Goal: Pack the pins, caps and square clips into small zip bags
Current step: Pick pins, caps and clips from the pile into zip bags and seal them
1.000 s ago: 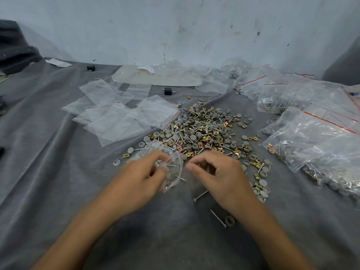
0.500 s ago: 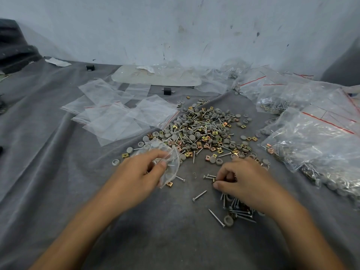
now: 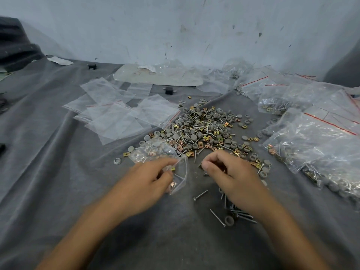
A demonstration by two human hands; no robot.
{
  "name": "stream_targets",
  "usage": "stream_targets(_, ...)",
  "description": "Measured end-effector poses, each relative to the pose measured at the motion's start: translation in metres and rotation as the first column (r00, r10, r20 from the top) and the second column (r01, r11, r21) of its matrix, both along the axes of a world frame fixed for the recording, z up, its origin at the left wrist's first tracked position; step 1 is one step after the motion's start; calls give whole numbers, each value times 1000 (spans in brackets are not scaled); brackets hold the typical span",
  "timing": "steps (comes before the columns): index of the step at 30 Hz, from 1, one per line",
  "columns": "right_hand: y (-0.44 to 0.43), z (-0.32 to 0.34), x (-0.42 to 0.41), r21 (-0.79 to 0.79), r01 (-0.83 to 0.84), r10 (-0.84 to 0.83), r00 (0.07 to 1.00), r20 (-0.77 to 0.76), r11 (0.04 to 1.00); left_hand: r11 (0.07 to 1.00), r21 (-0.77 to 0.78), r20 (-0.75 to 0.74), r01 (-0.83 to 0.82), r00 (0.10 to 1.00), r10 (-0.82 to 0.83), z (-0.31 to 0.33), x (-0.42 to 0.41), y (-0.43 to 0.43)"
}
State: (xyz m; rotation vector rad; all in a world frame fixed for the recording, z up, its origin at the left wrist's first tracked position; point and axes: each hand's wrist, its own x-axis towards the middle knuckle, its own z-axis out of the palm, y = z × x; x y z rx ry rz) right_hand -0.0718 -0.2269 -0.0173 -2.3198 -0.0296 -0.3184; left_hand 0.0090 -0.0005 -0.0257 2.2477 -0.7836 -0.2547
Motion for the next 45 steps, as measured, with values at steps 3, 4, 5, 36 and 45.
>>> stream_targets(3,16,-5,3,-2,-56,56,998,0,998,1000,2,-10,3,1000,-3,3,-1,-1)
stream_targets(4,20,-7,5,-8,-52,52,999,-2,999,1000,-5,-25,5,1000,-5,3,-1,-1)
stream_targets(5,23,-9,7,-3,-42,42,999,0,999,1000,-12,-46,8,999,-8,4,-1,0)
stream_targets(36,-32,7,-17,-308,-202,78,925,-372,930,998,-48,-91,39,995,-44,3,-1,-2)
stream_targets(45,-48,6,-4,-259,203,-234,967,-96,944,998,-32,-68,45,997,-47,1,1,1)
